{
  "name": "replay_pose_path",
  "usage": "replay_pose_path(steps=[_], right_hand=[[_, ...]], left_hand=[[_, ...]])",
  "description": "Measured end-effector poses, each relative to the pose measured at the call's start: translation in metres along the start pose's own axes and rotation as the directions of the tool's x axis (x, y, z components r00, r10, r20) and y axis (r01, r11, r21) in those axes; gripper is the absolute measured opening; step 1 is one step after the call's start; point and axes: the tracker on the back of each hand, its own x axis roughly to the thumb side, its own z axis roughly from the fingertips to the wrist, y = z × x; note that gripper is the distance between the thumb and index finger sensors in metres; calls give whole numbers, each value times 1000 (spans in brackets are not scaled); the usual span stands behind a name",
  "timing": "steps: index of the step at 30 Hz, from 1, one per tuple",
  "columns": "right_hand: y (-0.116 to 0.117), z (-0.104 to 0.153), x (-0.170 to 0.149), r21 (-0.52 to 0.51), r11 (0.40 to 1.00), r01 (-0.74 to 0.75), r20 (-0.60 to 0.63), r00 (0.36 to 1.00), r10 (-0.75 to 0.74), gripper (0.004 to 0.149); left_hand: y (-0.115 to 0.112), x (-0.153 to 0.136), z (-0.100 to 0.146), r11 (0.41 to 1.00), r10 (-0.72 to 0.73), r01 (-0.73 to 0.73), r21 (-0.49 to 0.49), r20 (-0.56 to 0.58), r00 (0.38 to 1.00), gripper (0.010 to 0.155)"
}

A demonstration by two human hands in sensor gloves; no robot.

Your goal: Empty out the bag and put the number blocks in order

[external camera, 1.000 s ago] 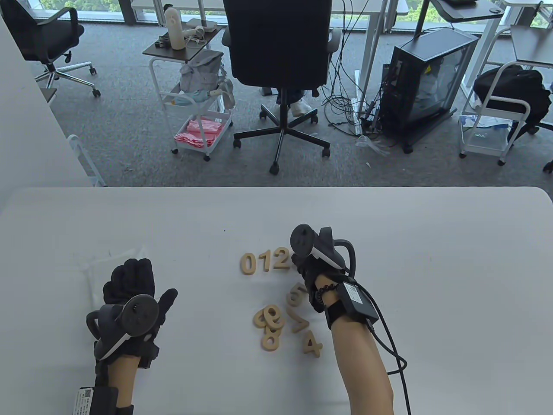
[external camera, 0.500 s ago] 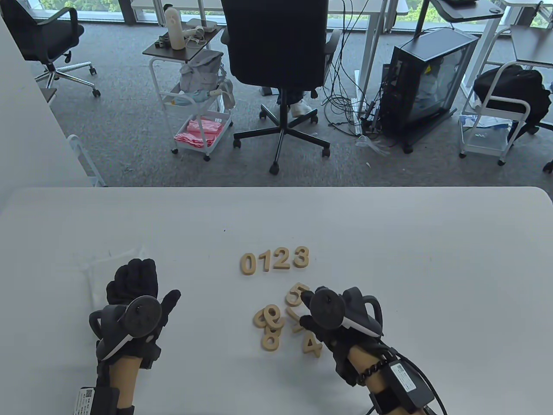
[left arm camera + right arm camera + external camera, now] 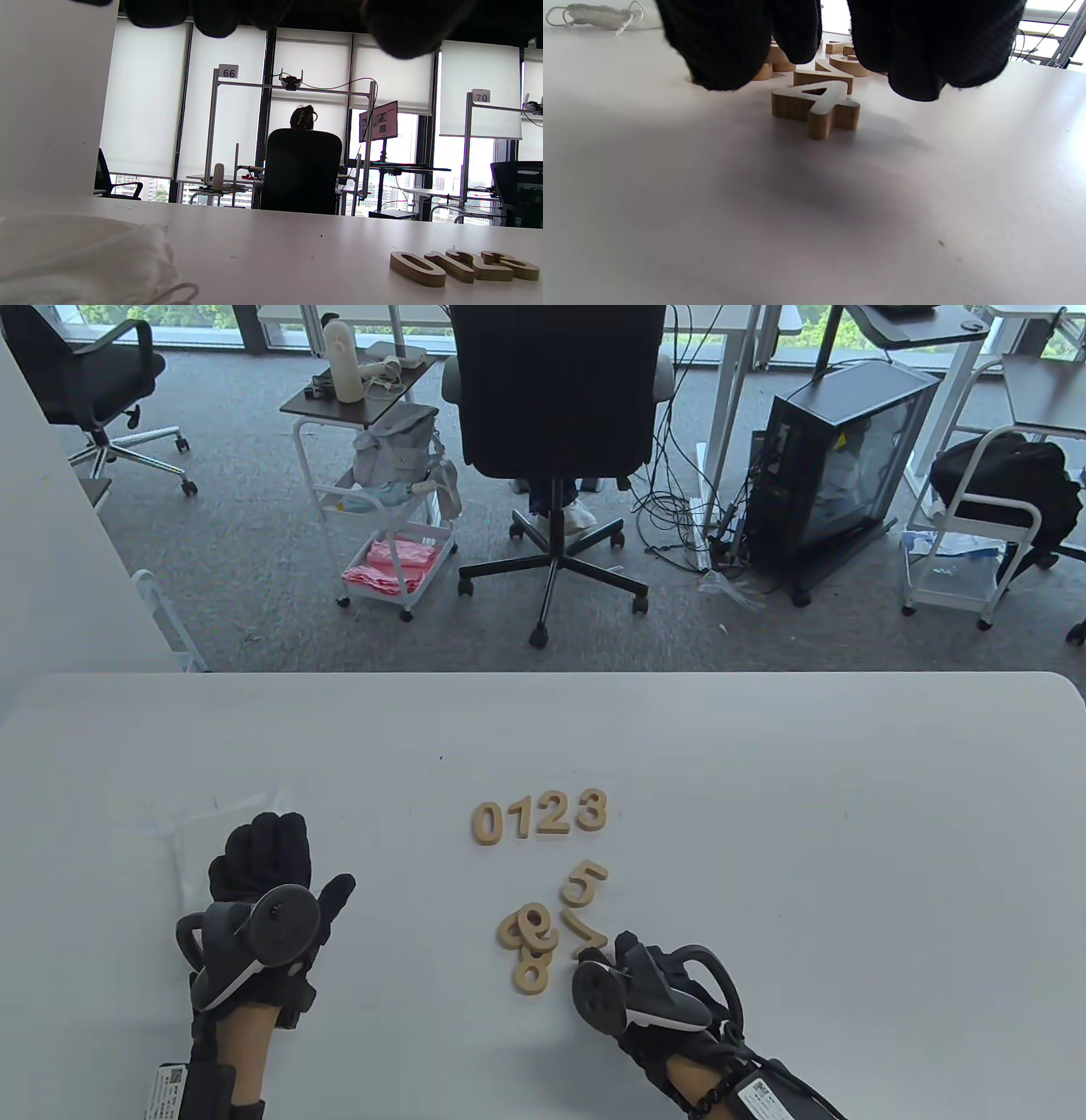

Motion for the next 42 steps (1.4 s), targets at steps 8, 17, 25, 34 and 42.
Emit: replay_pose_path(steps=[8, 17, 25, 34, 42], right_hand=[[16, -2, 8, 43, 996, -76, 2, 997, 76, 66], [16, -4, 10, -15, 993, -115, -17, 993, 115, 59], [16, -4, 10, -60, 991, -117, -26, 993, 116, 55], [14, -4, 2, -108, 990, -85, -6, 996, 85, 58], [7, 2, -18, -176, 982, 74, 1, 997, -75, 65]], left_hand=[[-1, 0, 1, 1000, -5, 5, -9, -3, 1000, 88], [-1, 1, 1, 1000, 4, -4, -15, -1, 1000, 88], [-1, 1, 1, 1000, 7, -7, -16, 1, 1000, 88], [-1, 1, 1, 1000, 9, -9, -18, 0, 1000, 88], [0, 0, 1, 1000, 13, -13, -14, -3, 1000, 88]])
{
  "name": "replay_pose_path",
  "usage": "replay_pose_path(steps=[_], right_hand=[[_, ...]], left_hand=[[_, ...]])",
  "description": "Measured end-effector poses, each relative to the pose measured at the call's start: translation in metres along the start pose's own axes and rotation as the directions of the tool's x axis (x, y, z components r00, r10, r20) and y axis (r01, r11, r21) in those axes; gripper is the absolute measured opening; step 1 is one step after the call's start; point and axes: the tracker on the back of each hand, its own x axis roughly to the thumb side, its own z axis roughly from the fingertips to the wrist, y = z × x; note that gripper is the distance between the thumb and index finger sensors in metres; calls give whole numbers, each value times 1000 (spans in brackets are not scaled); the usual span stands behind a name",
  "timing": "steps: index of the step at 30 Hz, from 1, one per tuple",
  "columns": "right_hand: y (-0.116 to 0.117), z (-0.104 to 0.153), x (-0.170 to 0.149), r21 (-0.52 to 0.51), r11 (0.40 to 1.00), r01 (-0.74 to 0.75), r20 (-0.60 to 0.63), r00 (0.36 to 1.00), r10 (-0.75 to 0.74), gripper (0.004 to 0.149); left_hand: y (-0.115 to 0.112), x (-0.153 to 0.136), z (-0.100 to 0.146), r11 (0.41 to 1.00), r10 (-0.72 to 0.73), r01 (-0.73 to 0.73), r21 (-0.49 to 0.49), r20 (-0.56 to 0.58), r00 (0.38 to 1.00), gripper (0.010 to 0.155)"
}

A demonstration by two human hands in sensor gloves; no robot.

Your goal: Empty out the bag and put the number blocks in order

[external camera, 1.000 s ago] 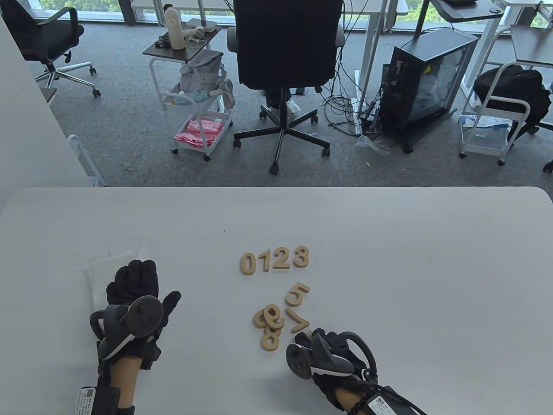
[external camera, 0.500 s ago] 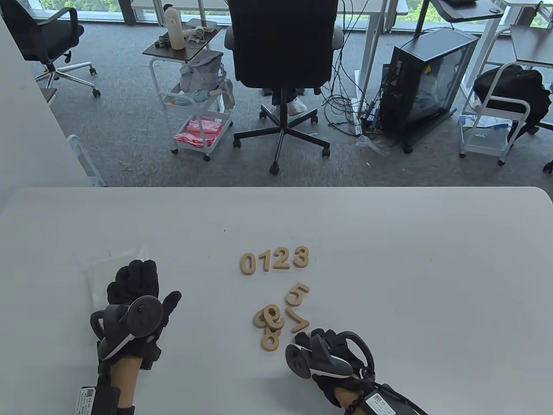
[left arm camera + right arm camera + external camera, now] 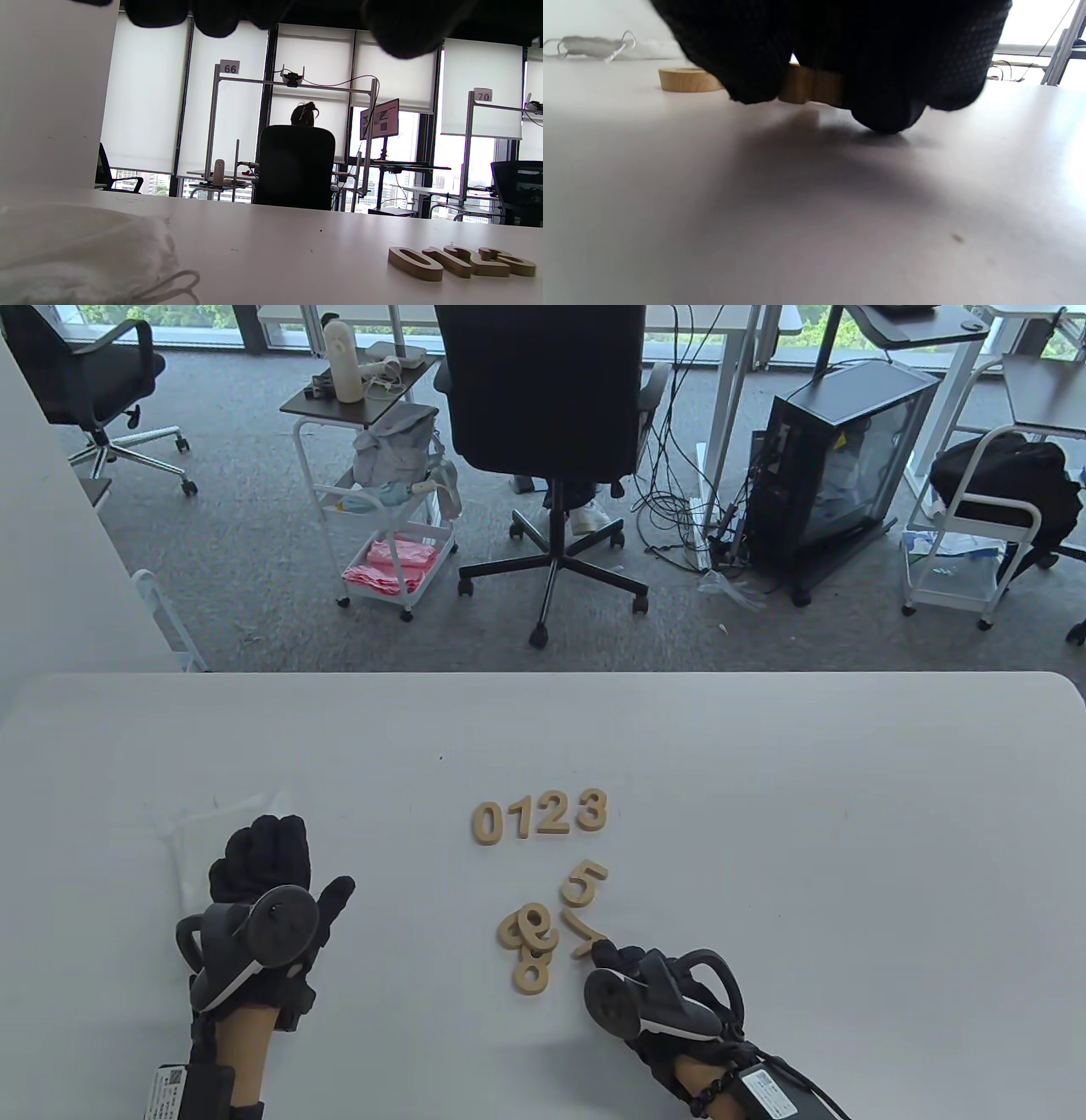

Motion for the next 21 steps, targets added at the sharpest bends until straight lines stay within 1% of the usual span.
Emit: replay_pose_path(steps=[7, 14, 16, 21], right_hand=[[-13, 3, -32, -105, 992, 71, -91, 993, -80, 61], [-24, -2, -70, -214, 969, 120, -214, 963, -167, 57], [-27, -8, -82, -253, 959, 129, -266, 944, -197, 56], [-46, -37, -111, -234, 966, 113, -347, 918, -191, 55]], left_hand=[[2, -1, 0, 1000, 0, 0, 13, 1, 1000, 88], [4, 0, 0, 1000, -5, 5, 20, 6, 1000, 88], [4, 1, 0, 1000, -8, 8, 21, 10, 1000, 88], [4, 0, 0, 1000, -3, 3, 25, 8, 1000, 88]])
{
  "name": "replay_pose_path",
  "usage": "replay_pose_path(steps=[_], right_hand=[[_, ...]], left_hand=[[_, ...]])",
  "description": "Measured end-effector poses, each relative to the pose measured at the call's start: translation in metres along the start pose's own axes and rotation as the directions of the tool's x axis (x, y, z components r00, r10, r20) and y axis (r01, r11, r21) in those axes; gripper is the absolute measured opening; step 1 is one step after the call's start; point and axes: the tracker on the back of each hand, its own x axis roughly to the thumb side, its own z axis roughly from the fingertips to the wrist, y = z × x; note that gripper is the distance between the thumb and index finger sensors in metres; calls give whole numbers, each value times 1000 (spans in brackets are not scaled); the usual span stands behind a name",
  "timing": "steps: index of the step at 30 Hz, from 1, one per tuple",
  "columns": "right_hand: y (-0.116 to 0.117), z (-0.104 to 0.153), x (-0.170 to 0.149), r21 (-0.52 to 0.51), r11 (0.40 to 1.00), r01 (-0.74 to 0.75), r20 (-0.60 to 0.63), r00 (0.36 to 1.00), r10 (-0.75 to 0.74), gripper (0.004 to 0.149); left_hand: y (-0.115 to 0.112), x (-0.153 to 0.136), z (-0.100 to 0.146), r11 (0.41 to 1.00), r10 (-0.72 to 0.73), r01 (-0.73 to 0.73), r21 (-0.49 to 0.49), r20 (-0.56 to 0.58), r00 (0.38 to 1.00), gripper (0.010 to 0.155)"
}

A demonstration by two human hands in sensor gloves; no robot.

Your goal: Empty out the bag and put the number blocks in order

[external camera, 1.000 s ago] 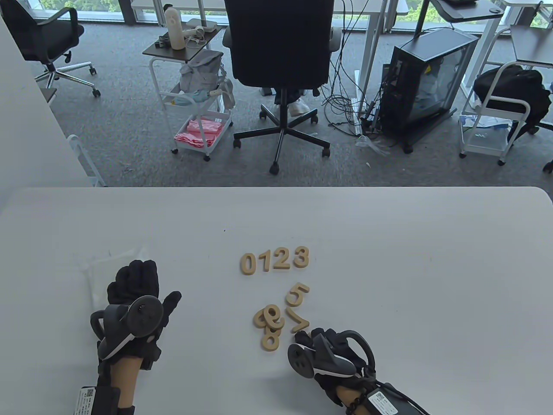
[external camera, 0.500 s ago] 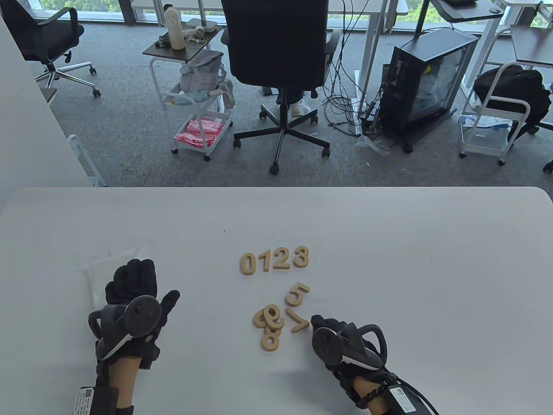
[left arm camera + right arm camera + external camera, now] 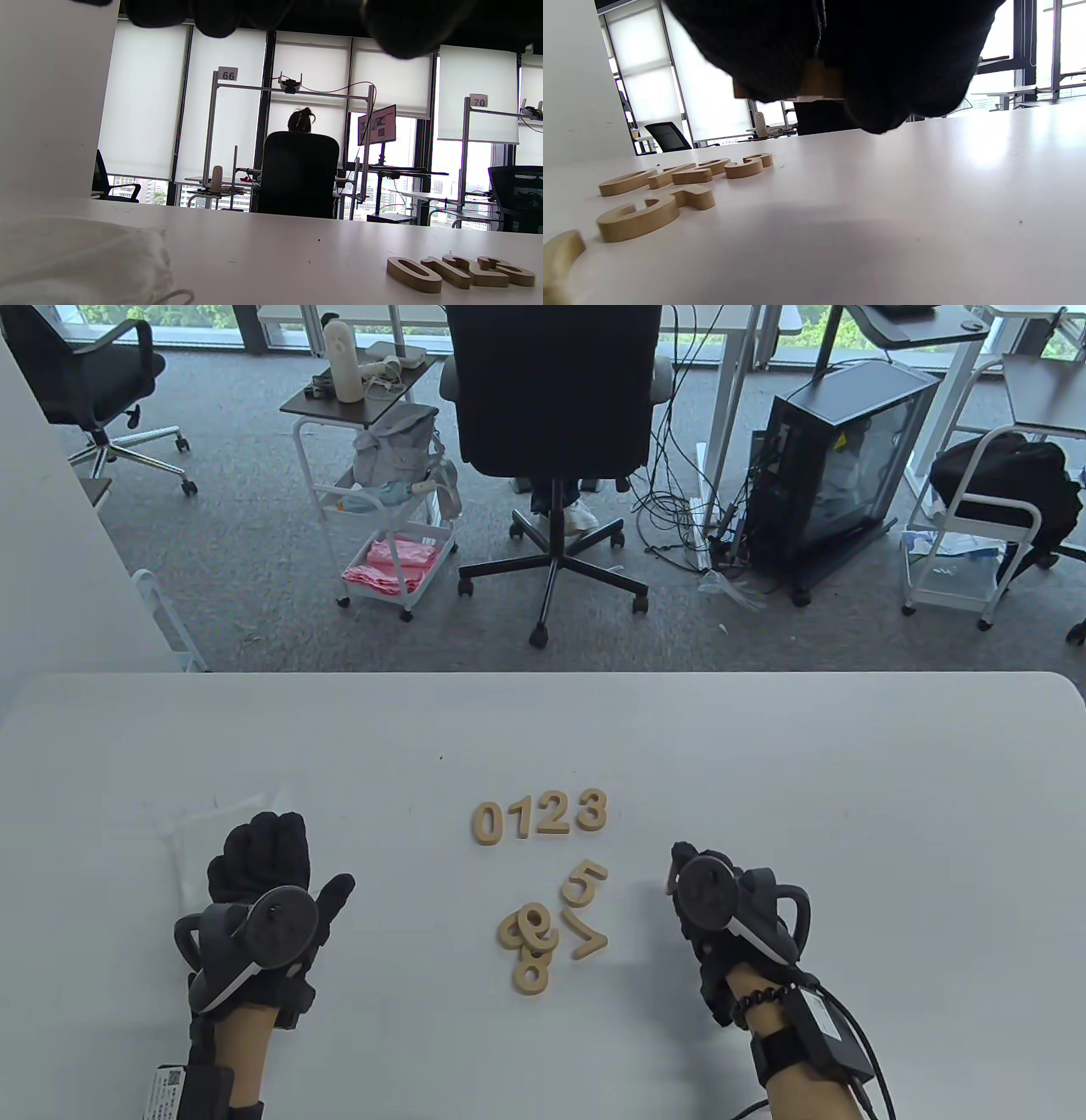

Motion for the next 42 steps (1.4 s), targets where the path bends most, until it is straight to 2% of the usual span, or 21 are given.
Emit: replay_pose_path(steps=[8, 13, 17, 28, 36, 42], right_hand=[[-10, -54, 11, 12, 998, -63, -45, 997, 64, 55], [-5, -81, 25, 10, 997, -78, -43, 996, 79, 55], [8, -100, 38, 29, 995, -98, -41, 994, 99, 54], [53, -123, 52, 86, 987, -135, -104, 984, 144, 52], [66, -128, 50, 110, 980, -165, -135, 974, 179, 47], [68, -129, 49, 128, 979, -158, -123, 977, 174, 47]], left_hand=[[1, -1, 0, 1000, -1, 1, 6, -6, 1000, 88], [0, -2, 0, 1000, -10, 10, 1, -14, 1000, 88], [0, -3, 0, 1000, -13, 13, -4, -21, 1000, 88], [1, -4, 0, 1000, -14, 13, -12, -29, 999, 88], [1, -4, -1, 1000, -19, 18, -14, -29, 999, 88], [1, -3, -1, 1000, -20, 20, -17, -29, 999, 88]])
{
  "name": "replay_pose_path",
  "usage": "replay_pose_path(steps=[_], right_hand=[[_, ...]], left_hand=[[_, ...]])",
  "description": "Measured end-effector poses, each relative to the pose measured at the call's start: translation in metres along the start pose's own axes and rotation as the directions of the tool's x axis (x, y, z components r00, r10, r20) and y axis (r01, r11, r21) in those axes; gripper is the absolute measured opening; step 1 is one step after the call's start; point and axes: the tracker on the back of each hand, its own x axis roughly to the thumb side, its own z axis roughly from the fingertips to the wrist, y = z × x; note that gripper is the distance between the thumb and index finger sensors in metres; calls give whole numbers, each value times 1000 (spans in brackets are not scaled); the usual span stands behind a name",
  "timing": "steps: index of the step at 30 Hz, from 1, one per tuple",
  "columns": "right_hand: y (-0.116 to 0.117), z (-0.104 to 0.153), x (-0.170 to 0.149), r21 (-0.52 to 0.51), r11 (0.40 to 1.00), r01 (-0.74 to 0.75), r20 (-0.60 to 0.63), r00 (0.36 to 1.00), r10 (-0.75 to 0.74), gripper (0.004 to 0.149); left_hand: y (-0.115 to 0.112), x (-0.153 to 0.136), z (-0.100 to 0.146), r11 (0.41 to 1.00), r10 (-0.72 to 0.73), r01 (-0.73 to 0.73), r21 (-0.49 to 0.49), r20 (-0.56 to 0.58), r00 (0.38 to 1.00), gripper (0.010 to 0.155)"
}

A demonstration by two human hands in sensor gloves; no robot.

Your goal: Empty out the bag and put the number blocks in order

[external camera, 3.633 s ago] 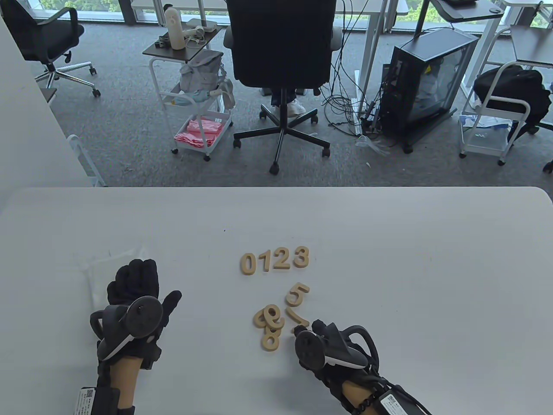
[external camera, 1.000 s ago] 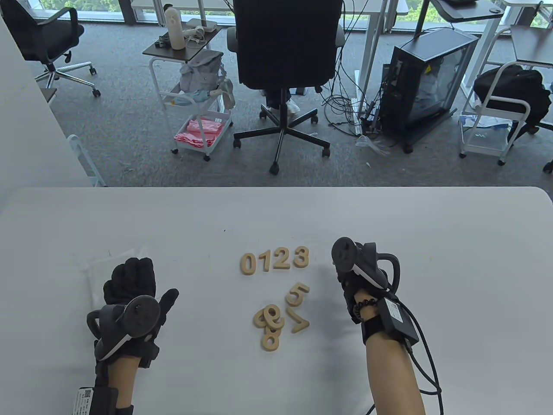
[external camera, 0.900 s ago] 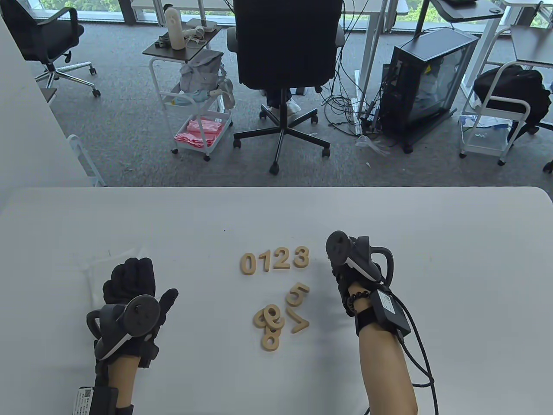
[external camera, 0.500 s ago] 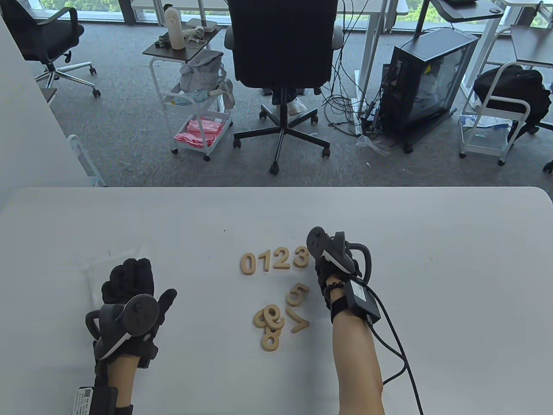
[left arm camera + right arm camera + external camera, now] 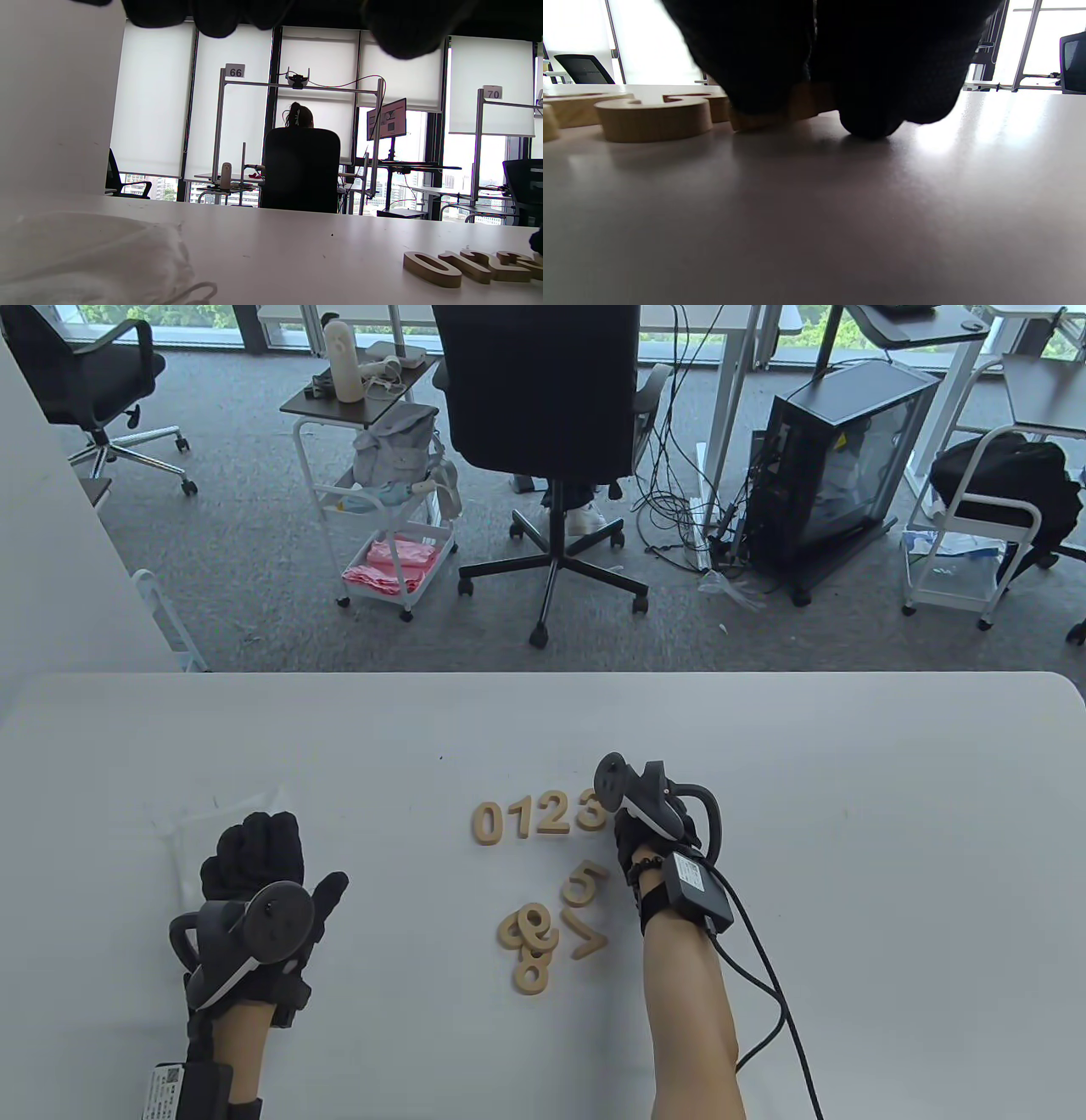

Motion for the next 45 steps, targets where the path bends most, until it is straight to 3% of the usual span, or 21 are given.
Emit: replay_pose_path(steps=[25, 32, 41, 45], right_hand=[[-5, 9, -4, 54, 998, 32, 12, 999, -33, 54], [-32, 37, -15, 24, 989, 143, 39, 989, -144, 58], [-62, 97, -21, 3, 943, 332, 109, 938, -330, 62], [-69, 111, -17, 28, 947, 321, 129, 938, -321, 67]], left_hand=[[0, -2, 0, 1000, 12, -12, 5, -3, 1000, 88], [1, -1, 1, 1000, 14, -14, 10, 4, 1000, 88], [-2, 4, 0, 1000, 4, -5, 2, 29, 1000, 86], [-2, 4, 0, 1000, 13, -13, 3, 31, 999, 86]])
